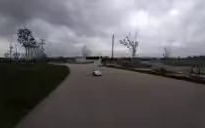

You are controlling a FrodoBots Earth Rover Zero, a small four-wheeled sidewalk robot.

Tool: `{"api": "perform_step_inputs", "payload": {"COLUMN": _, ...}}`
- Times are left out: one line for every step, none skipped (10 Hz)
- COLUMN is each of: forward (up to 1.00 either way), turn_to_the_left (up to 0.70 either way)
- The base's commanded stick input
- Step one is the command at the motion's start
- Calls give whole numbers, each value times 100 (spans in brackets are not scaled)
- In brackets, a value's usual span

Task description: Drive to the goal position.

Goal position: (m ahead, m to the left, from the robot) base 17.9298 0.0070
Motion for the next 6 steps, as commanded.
{"api": "perform_step_inputs", "payload": {"forward": 100, "turn_to_the_left": 0}}
{"api": "perform_step_inputs", "payload": {"forward": 100, "turn_to_the_left": 0}}
{"api": "perform_step_inputs", "payload": {"forward": 100, "turn_to_the_left": 0}}
{"api": "perform_step_inputs", "payload": {"forward": 100, "turn_to_the_left": 0}}
{"api": "perform_step_inputs", "payload": {"forward": 1, "turn_to_the_left": 0}}
{"api": "perform_step_inputs", "payload": {"forward": 0, "turn_to_the_left": 0}}
